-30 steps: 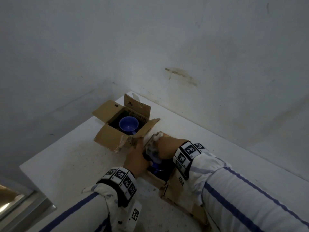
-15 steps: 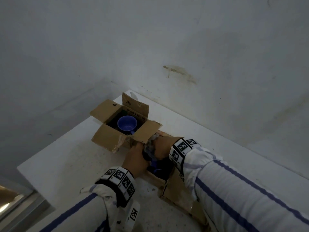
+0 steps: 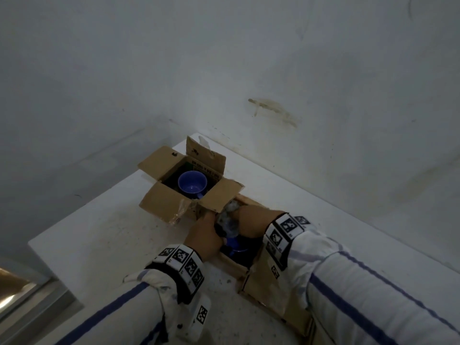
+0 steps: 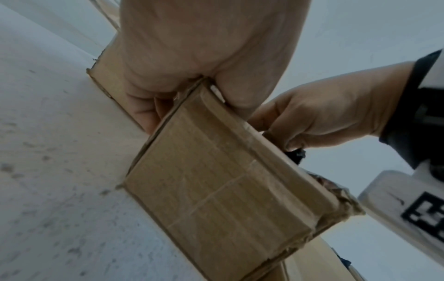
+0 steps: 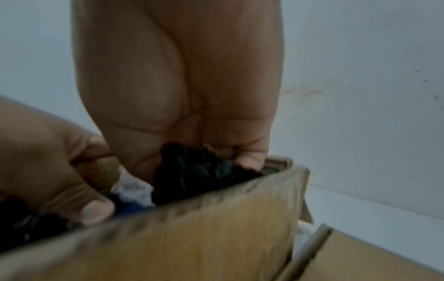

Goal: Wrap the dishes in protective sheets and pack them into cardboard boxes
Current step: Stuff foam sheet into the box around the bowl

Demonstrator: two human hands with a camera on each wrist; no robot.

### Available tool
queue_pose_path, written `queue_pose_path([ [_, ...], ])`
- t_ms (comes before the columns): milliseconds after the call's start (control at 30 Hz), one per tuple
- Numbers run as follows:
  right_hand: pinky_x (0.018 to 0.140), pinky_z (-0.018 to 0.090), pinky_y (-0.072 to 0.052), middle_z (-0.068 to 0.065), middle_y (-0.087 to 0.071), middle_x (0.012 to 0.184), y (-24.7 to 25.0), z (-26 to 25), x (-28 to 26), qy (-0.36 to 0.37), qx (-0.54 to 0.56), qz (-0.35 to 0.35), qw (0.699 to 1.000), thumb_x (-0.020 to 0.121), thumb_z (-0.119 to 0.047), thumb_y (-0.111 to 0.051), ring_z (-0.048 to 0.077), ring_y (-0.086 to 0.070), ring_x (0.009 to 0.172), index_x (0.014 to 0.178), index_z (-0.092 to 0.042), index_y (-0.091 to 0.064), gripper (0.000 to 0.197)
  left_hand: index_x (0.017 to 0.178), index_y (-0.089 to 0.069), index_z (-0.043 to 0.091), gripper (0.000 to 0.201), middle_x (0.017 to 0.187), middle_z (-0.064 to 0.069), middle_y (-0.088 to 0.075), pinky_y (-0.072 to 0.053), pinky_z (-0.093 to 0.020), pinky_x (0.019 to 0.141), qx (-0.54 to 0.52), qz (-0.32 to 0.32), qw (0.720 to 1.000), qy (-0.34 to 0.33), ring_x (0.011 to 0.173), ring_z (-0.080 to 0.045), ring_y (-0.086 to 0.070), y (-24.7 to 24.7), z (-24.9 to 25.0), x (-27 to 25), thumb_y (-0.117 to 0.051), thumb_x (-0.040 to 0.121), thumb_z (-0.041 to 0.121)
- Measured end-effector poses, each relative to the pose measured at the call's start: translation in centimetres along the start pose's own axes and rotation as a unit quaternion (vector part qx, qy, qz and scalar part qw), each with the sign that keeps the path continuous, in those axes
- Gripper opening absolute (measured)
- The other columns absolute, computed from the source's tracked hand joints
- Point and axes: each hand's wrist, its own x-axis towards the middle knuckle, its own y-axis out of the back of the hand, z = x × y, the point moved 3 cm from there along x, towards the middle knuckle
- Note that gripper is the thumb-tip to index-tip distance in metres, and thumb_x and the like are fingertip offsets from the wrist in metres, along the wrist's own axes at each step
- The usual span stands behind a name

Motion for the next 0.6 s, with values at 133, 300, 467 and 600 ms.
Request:
queue_pose_path([
  [133,0.1,0.037,-0.04,0.015,-0.05,0.135,-0.7,-0.2,-1.1,0.007,0.03,0.002,1.0,0.094,-0.011,-0.046,0.033,-0.048,0.124,0.136,-0.008,-0.046,0.042,0.107,-0.049,0.015,0.048,0.11,-0.008,-0.058,-0.053,-0.043,0.082,0.03,0.077,0.996,0.041,0.097,-0.027,-0.058,0.3,0.4,-1.5,-0.067,0.065,0.03],
  [300,0.1,0.027,-0.037,0.009,-0.051,0.138,0.4,2.4,-5.0,0.009,0.119,0.091,0.989,0.093,-0.005,-0.044,0.025,-0.048,0.125,0.134,-0.012,-0.052,0.042,0.1,-0.047,0.009,0.028,0.114,-0.012,-0.046,-0.035,-0.038,0.092,0.072,0.232,0.967,0.073,0.109,-0.03,-0.044,-0.6,4.4,-5.5,-0.062,0.077,0.017],
  [467,0.103,0.025,-0.035,0.007,-0.054,0.136,-1.8,6.6,-11.0,-0.03,0.201,0.176,0.963,0.092,-0.006,-0.045,0.022,-0.048,0.126,0.131,-0.014,-0.055,0.042,0.093,-0.045,0.021,0.019,0.115,-0.007,-0.044,-0.029,-0.036,0.091,0.091,0.194,0.977,-0.022,0.114,-0.028,-0.04,-4.4,9.8,-7.0,-0.057,0.077,0.021],
  [600,0.102,0.023,-0.037,0.005,-0.059,0.131,-5.1,11.9,-17.0,-0.091,0.262,0.22,0.935,0.091,-0.007,-0.046,0.019,-0.052,0.122,0.124,-0.014,-0.061,0.037,0.097,-0.046,0.024,0.023,0.118,-0.004,-0.043,-0.029,-0.034,0.095,0.124,0.105,0.985,-0.061,0.116,-0.025,-0.039,-10.7,15.0,-7.5,-0.033,0.081,0.034],
])
